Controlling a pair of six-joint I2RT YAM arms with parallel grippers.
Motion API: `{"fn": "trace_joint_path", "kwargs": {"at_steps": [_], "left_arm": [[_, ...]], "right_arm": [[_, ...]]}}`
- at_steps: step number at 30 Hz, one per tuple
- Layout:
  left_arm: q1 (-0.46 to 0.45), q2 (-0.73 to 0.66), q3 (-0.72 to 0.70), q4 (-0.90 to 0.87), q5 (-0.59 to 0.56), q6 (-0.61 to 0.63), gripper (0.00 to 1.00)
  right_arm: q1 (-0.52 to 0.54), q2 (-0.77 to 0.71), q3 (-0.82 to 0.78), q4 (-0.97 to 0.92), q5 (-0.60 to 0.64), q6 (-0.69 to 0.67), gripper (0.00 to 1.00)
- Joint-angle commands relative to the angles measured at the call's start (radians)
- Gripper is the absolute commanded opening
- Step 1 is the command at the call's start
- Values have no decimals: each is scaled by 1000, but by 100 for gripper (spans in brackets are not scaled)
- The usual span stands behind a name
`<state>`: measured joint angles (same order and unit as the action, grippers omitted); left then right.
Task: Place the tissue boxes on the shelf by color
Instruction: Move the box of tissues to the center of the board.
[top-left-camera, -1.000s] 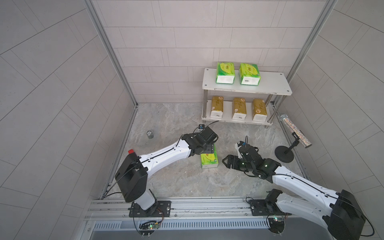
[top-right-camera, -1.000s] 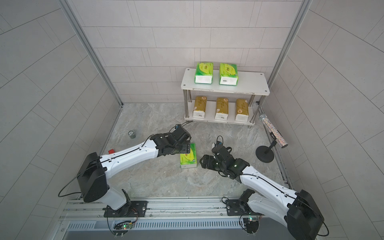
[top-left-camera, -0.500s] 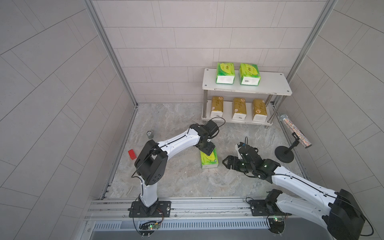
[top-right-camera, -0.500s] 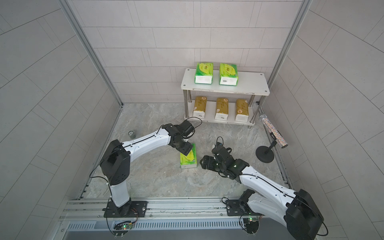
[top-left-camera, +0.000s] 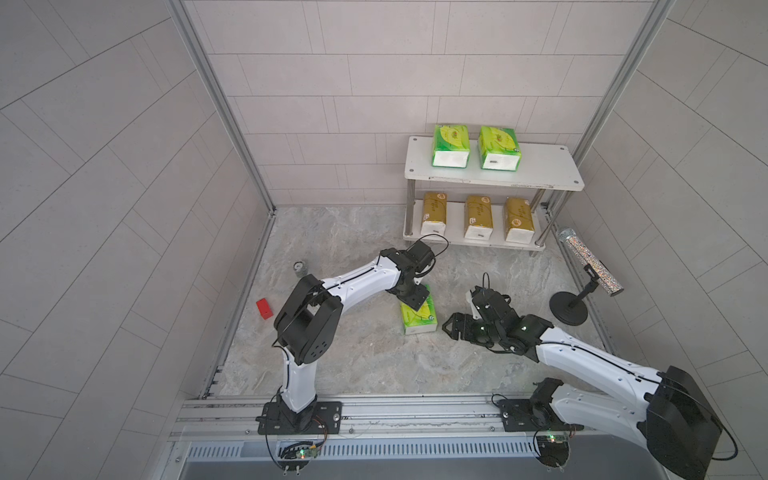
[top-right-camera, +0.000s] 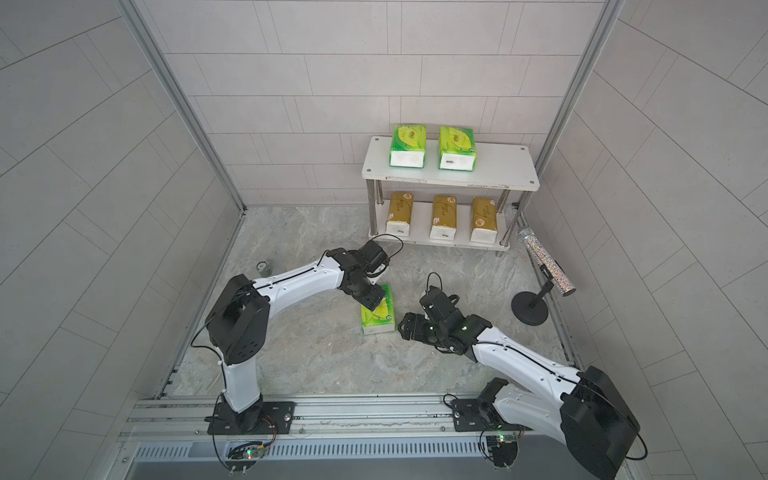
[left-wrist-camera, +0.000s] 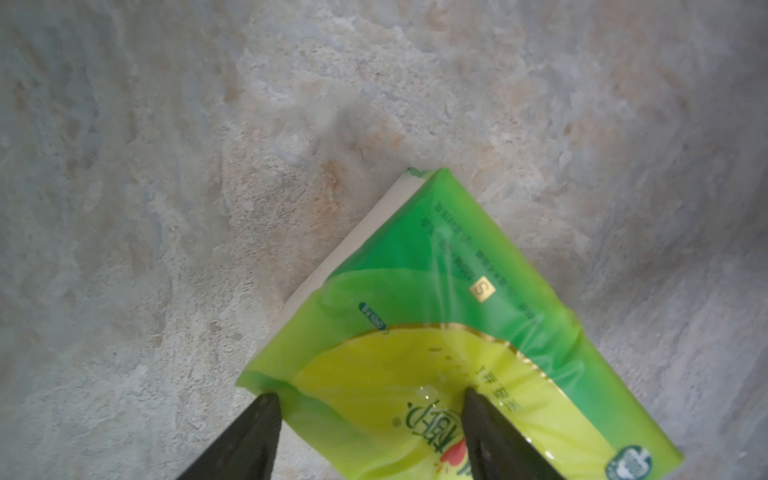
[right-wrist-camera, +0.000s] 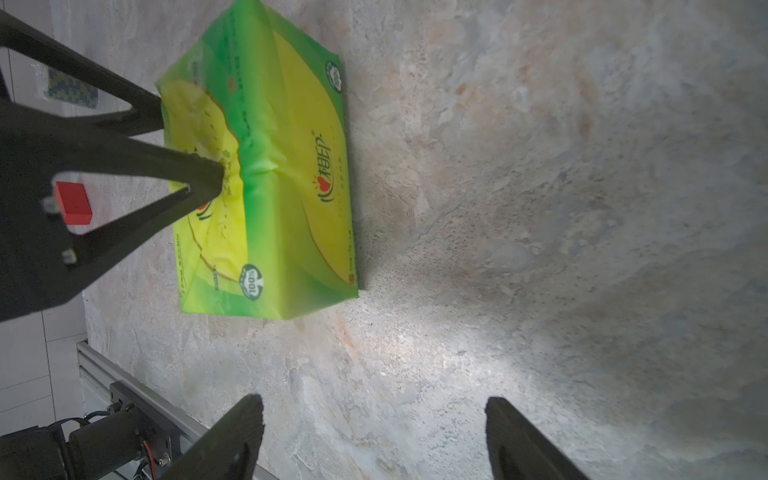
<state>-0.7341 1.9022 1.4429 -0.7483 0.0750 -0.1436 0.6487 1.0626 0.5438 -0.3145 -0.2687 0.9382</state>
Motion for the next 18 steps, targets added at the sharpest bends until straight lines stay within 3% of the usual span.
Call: {"fn": "trace_joint_path", "kwargs": {"at_steps": [1,4,8,18], "left_arm": [[30,9,-80,29,-41,-191,70],[29,-5,-128,60,-26,-308,68],[28,-17,-155,61,-41,-347,67],[29,-103,-166,-12,-75,-402,67]], "right_arm": [[-1,-32,0,35,33,43,87],[-1,-67,-29,83,83,76,87],[-1,-67,-43,122,125,87,87],[-1,144,28,262,114,61,88]]}}
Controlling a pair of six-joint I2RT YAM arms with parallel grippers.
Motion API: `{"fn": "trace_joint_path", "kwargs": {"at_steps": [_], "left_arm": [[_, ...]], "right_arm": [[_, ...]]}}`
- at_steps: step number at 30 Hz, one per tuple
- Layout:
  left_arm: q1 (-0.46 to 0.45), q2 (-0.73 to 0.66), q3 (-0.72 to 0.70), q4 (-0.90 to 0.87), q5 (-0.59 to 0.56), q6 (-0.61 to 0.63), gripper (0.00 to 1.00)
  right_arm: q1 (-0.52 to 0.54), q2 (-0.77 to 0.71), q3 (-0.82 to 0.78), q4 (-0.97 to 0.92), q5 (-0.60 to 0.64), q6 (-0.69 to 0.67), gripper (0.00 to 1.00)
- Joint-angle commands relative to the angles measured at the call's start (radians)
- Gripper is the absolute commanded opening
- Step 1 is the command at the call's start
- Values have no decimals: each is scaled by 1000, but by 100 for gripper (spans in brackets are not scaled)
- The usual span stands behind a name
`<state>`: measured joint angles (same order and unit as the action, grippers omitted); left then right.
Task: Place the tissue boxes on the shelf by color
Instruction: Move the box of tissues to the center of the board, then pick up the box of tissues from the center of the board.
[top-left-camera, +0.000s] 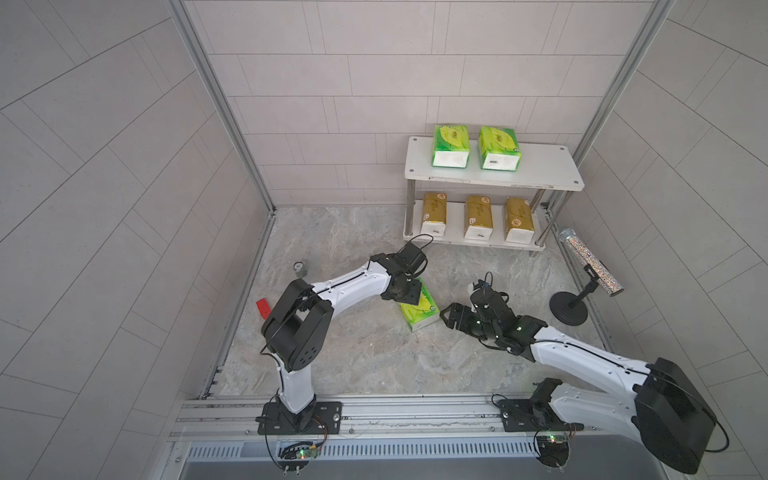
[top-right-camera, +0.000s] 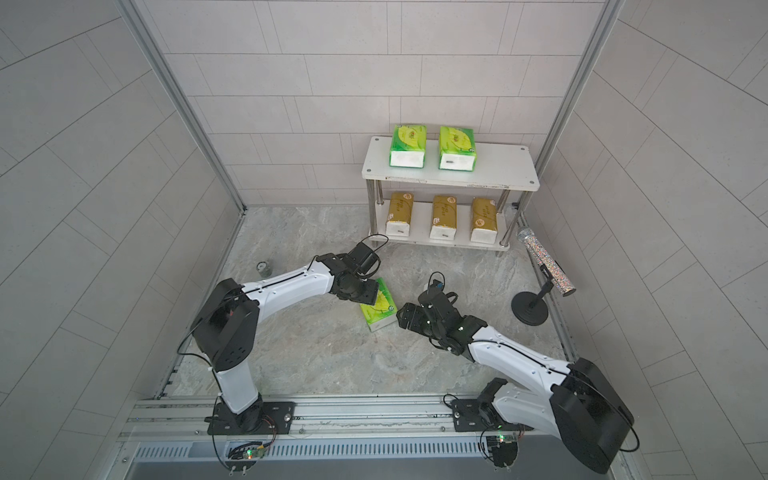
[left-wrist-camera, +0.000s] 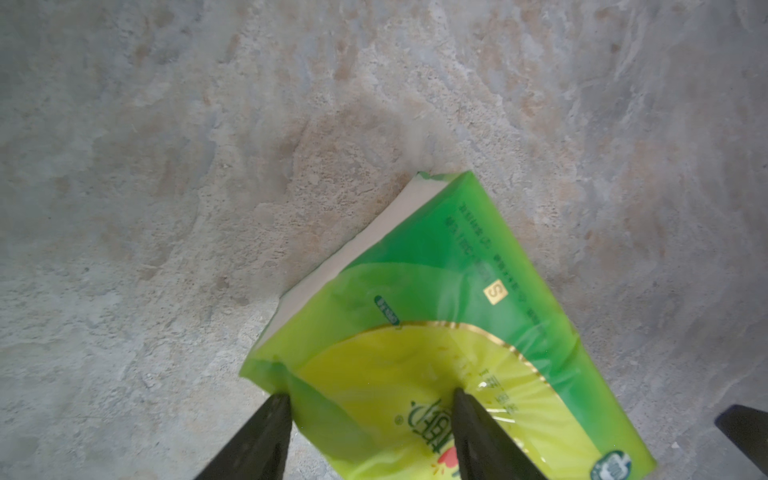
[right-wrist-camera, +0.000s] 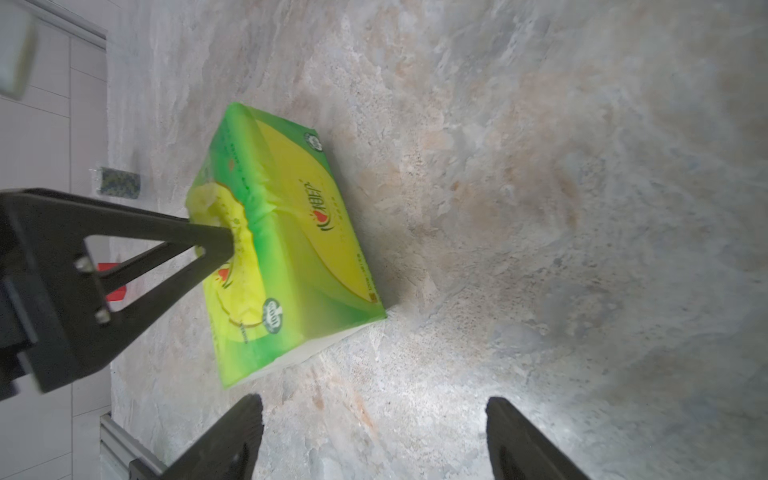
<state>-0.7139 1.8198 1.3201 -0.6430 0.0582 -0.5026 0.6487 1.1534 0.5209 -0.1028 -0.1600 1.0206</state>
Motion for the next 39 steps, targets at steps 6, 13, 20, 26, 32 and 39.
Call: {"fn": "trace_joint_path", "kwargs": {"at_steps": [6,13,20,26,32,39], "left_arm": [[8,-24,-26,-103,-62,-31,69],[8,-110,2,-122,-70,-11,75],[14,-132,68,-165,-120,54,76],[25,-61,77,-85,-50,174,65],[23,-67,71,-14,13,210,55],[29,5,61,19,22,185,50]], "right_arm": [[12,122,138,-1,-44,-57,87],[12,63,144,6,-30,-37,88],[12,48,69,85,-52,57,88],[12,-16,-42,199,-46,160,88],[14,7,-65,210,-51,170,88],[19,28,-85,258,-76,192,88]]}}
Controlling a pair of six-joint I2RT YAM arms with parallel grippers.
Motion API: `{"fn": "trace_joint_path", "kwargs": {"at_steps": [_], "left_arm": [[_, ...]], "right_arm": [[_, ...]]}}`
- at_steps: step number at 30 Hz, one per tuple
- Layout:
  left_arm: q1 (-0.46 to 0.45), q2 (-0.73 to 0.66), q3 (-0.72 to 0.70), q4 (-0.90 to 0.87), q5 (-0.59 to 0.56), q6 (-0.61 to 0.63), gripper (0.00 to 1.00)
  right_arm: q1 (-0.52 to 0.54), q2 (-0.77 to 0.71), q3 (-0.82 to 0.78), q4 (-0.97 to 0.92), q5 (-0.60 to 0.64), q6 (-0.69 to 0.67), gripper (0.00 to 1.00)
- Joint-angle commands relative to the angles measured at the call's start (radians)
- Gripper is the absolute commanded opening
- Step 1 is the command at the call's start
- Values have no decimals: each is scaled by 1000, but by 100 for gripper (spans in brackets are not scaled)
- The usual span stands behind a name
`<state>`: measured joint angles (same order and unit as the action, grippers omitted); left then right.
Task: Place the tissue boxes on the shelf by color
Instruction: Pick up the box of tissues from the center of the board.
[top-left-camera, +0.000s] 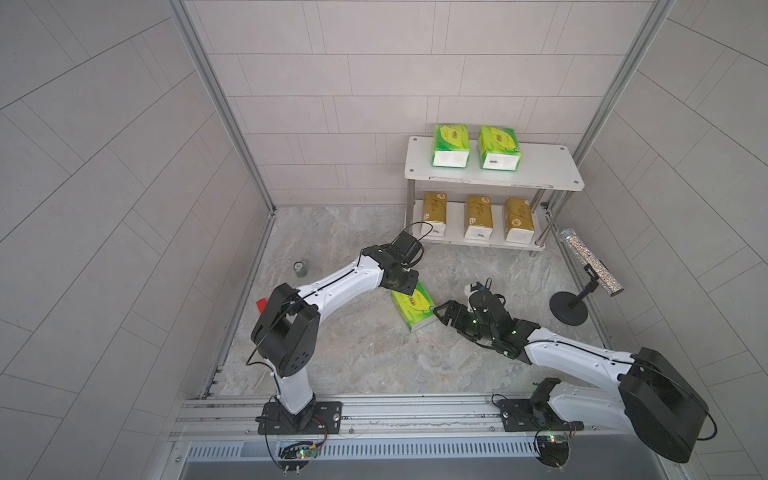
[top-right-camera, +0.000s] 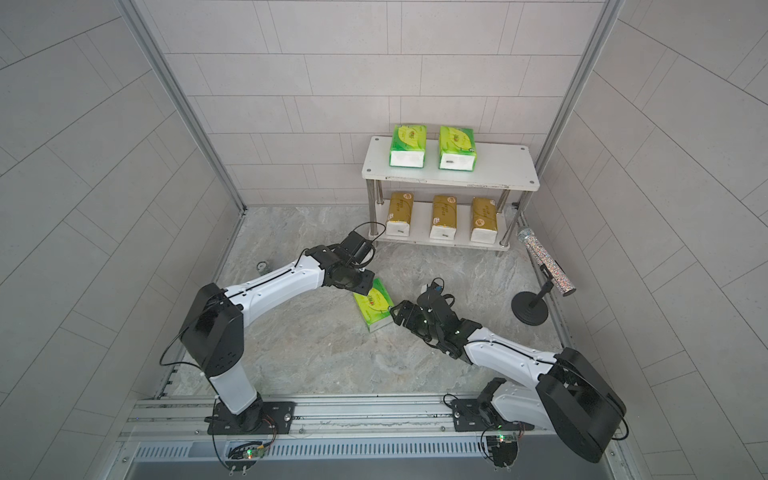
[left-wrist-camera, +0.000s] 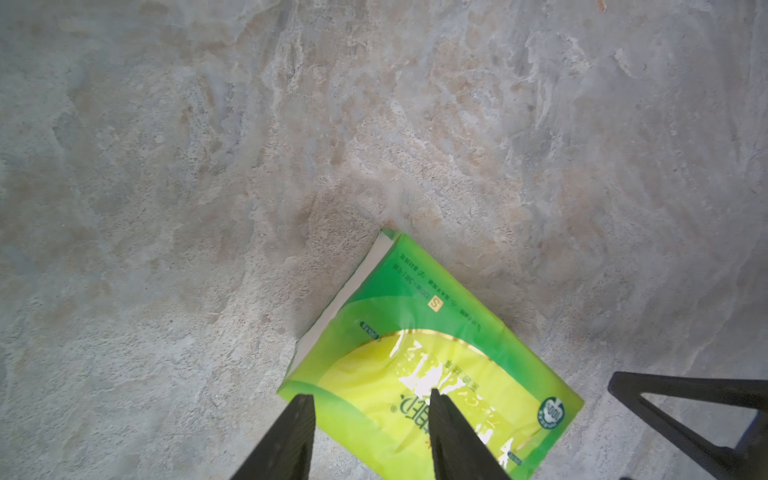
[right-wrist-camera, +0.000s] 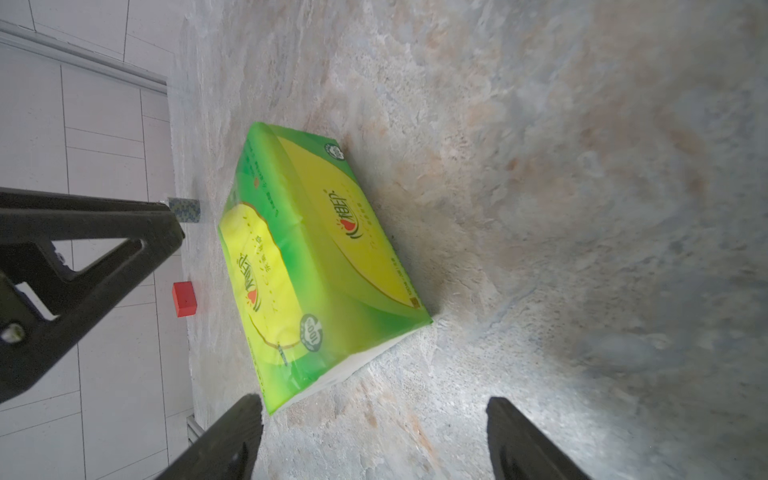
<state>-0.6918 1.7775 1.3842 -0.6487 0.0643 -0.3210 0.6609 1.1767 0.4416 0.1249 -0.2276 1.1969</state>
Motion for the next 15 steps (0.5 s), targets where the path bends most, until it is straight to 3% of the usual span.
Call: {"fn": "trace_joint_path", "kwargs": {"at_steps": [1,9,15], "left_arm": [[10,58,-6,30,20,0,50],[50,89,-75,79,3,-30,49],[96,96,-141,113,11,-60,49]], "right_arm": [[8,3,-3,29,-9,16,88],[27,-10,-4,31,2,58,88],[62,15,-34,144,39,114,89]]}}
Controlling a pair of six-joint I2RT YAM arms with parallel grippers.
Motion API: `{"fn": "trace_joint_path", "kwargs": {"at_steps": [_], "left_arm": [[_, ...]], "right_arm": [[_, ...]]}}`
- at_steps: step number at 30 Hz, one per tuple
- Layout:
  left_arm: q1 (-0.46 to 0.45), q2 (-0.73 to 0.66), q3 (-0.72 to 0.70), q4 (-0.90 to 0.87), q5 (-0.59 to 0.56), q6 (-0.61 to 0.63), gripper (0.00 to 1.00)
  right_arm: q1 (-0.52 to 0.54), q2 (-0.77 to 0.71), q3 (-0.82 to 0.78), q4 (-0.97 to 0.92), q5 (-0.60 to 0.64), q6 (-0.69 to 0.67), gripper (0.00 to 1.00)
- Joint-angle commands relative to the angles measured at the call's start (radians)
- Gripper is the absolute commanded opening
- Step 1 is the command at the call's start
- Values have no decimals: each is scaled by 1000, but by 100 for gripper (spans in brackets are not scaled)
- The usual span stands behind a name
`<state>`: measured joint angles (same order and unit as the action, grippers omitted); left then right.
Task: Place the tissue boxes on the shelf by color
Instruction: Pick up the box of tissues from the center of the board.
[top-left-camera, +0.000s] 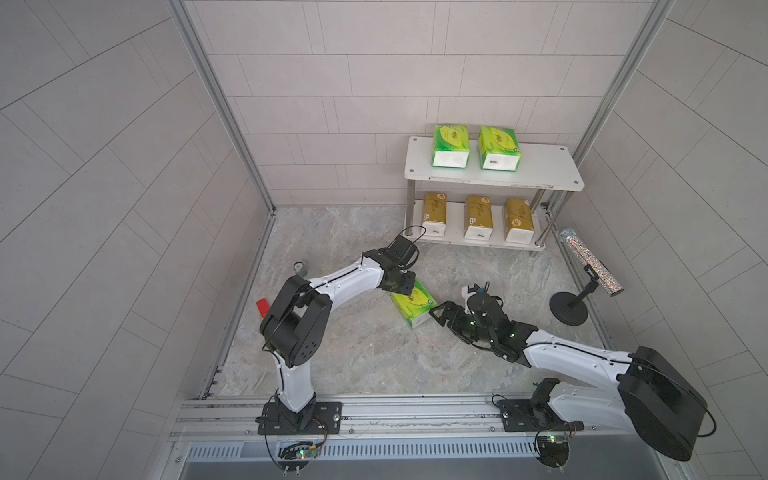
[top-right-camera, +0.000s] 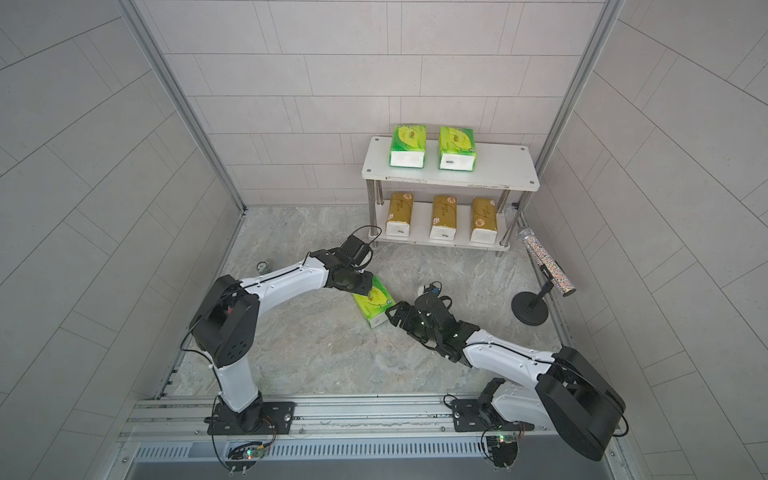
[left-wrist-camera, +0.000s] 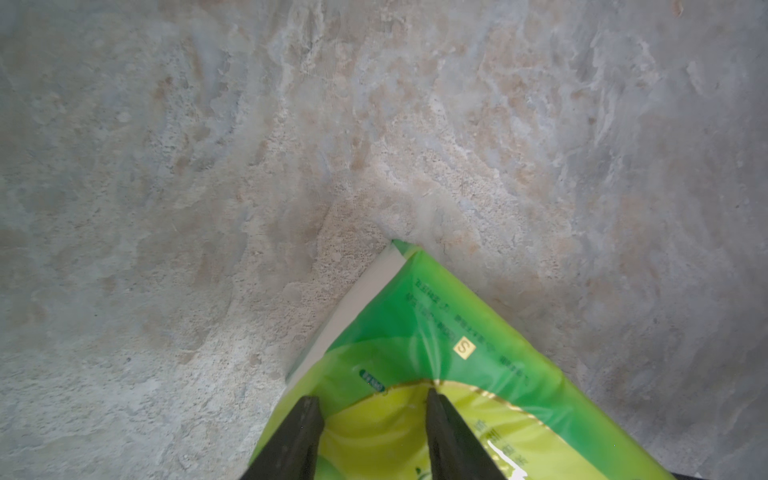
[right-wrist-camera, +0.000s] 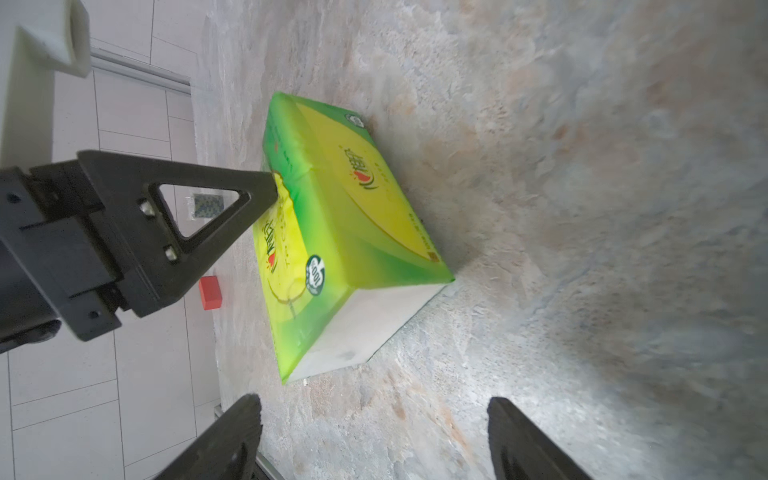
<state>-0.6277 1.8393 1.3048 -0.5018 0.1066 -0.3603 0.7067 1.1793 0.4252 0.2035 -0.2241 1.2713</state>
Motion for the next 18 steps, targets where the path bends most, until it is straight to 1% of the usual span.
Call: {"fn": "trace_joint_path", "kwargs": {"at_steps": [1,4,9,13,18], "left_arm": [[36,35,-69,-28,-30,-22,49],[46,41,-89,-19,-26,-27,49],[52,41,-111,-9,-19,-35,48],[52,40,-113,-14,-18,-33,48],[53,35,-107,-24,-18,-28,49]], "right_arm": [[24,18,-17,81,48,46,89],[47,50,-24,155,92,76,90],[66,131,-70,351,164,148,91],[68,225,-66,472,165,166,92],[71,361,-60,669,169,206,92]]}}
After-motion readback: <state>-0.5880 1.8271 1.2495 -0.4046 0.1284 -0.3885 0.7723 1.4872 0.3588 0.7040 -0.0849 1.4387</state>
